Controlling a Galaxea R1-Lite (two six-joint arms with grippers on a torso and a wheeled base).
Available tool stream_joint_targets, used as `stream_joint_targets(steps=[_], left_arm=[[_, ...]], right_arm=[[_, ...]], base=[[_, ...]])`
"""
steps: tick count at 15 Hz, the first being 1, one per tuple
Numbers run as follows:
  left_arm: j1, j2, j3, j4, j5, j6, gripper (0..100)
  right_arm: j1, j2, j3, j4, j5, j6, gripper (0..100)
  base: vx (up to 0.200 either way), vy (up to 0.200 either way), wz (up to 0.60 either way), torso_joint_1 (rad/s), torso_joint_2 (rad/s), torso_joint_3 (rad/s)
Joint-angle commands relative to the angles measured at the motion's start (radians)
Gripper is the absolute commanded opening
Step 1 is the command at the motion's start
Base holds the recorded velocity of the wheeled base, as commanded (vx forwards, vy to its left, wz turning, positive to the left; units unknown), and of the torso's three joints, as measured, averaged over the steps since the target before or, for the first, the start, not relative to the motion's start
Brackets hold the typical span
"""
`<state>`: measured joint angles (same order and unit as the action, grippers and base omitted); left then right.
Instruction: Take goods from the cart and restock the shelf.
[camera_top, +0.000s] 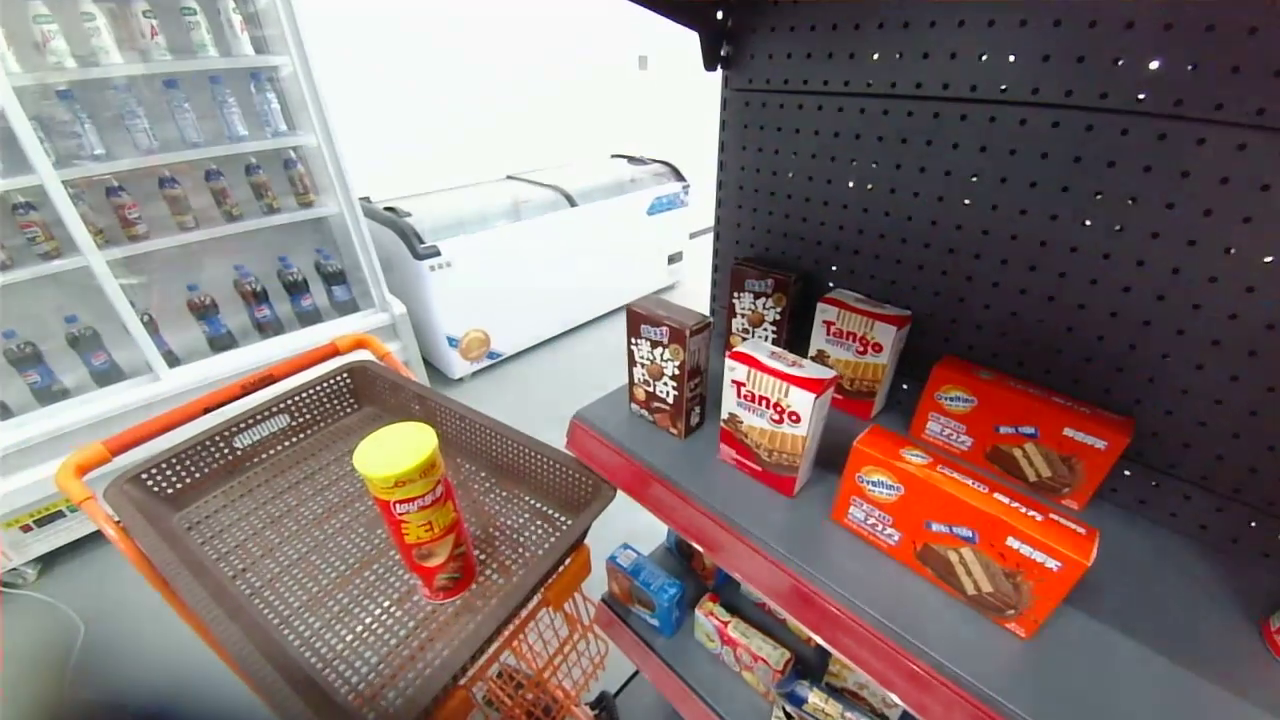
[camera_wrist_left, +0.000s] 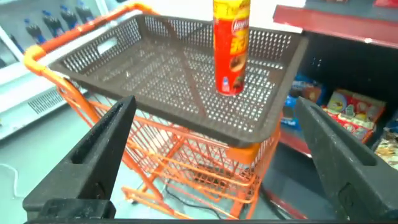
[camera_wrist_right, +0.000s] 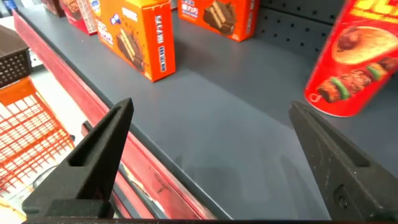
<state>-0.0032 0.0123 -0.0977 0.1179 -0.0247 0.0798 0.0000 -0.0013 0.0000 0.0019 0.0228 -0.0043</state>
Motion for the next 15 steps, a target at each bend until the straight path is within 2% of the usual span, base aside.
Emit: stream_joint_targets(steps=[1,2,4,6,7,9,11,13,14,15], left_arm=[[-0.018,0.084,-0.171,0.132,-0.035,0.012,100],[-0.018,0.213,-0.257,0.149,-0.038,0.012,100],[-0.012,0.449,-0.37,0.146,-0.035,0.012,100],[-0.061,0.577,-0.395,0.095,-0.032,0.0,100],[-0.078,0.679,-0.399,0.054,-0.035,-0.077,100],[-0.07,0.799,-0.407,0.009,-0.041,-0.092,100],[-0.032,0.968,-0.392,-0.035,-0.123,-0.064,100],[0.006,1.104,-0.398,-0.115,-0.198,-0.012,100],[0.011,1.169,-0.395,-0.152,-0.224,0.012,100],[0.011,1.198,-0.392,-0.168,-0.224,0.025,100]], right_arm=[[0.002,0.001,0.0,0.0,0.0,0.0,100],[0.002,0.001,0.0,0.0,0.0,0.0,100],[0.002,0.001,0.0,0.0,0.0,0.0,100],[0.002,0.001,0.0,0.0,0.0,0.0,100],[0.002,0.001,0.0,0.0,0.0,0.0,100],[0.002,0.001,0.0,0.0,0.0,0.0,100],[0.002,0.001,0.0,0.0,0.0,0.0,100],[0.002,0.001,0.0,0.0,0.0,0.0,100],[0.002,0.001,0.0,0.0,0.0,0.0,100],[0.002,0.001,0.0,0.0,0.0,0.0,100]], base=[[0.0,0.0,0.0,0.0,0.0,0.0],[0.0,0.0,0.0,0.0,0.0,0.0],[0.0,0.0,0.0,0.0,0.0,0.0],[0.0,0.0,0.0,0.0,0.0,0.0],[0.0,0.0,0.0,0.0,0.0,0.0],[0.0,0.0,0.0,0.0,0.0,0.0],[0.0,0.0,0.0,0.0,0.0,0.0],[0.0,0.0,0.0,0.0,0.0,0.0],[0.0,0.0,0.0,0.0,0.0,0.0],[0.0,0.0,0.0,0.0,0.0,0.0]])
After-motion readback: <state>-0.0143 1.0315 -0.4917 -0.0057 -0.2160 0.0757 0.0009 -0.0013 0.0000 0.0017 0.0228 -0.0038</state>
